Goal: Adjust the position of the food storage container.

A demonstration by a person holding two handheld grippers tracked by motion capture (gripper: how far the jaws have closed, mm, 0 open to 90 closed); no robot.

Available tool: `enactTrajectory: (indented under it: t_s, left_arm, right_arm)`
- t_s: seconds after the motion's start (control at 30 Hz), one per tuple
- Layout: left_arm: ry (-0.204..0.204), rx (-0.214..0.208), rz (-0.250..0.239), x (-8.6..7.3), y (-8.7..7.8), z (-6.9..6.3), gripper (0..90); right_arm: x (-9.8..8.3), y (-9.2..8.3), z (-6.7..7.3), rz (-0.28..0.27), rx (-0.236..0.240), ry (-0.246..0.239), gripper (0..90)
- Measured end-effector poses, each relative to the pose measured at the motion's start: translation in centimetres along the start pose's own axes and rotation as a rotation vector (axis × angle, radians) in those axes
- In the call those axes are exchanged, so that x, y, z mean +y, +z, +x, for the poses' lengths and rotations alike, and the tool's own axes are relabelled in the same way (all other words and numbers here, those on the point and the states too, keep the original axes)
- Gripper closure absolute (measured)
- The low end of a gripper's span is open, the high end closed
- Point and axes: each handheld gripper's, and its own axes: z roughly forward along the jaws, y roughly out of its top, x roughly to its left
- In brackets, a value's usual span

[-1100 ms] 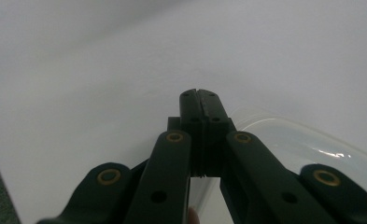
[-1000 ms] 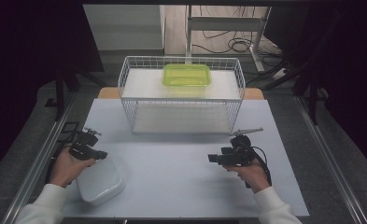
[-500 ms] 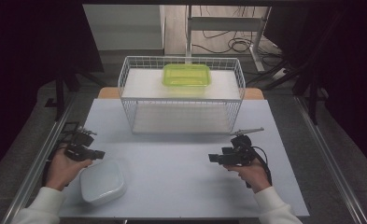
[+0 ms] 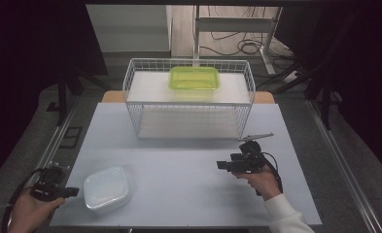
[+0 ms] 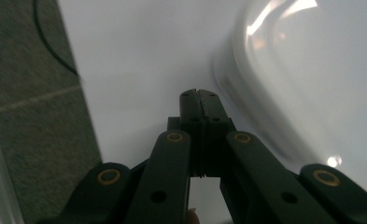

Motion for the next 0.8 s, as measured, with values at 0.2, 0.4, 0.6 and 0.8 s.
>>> enactTrajectory:
  t_s: [0.2,0.4,0.6,0.8]
  left_arm:
    - [0.011,-0.036,0.009,-0.3,1.2,-0.7,89.7]
    - [0.03,-0.061,0.021,0.5,2.1,-1.6,89.8]
    - [0.05,-0.074,0.014,1.9,2.6,-2.9,89.8]
    - [0.087,-0.091,0.018,3.7,3.3,-4.3,89.8]
  right_arm:
    - [0.0,0.2,0.1,0.005,-0.002,-0.003,25.4]
    - [-0.1,0.0,-0.1,0.008,-0.006,-0.005,25.8]
    - [-0.1,0.0,-0.1,0.012,-0.011,-0.008,25.8]
    - [-0.1,0.0,-0.1,0.012,-0.01,-0.008,25.8]
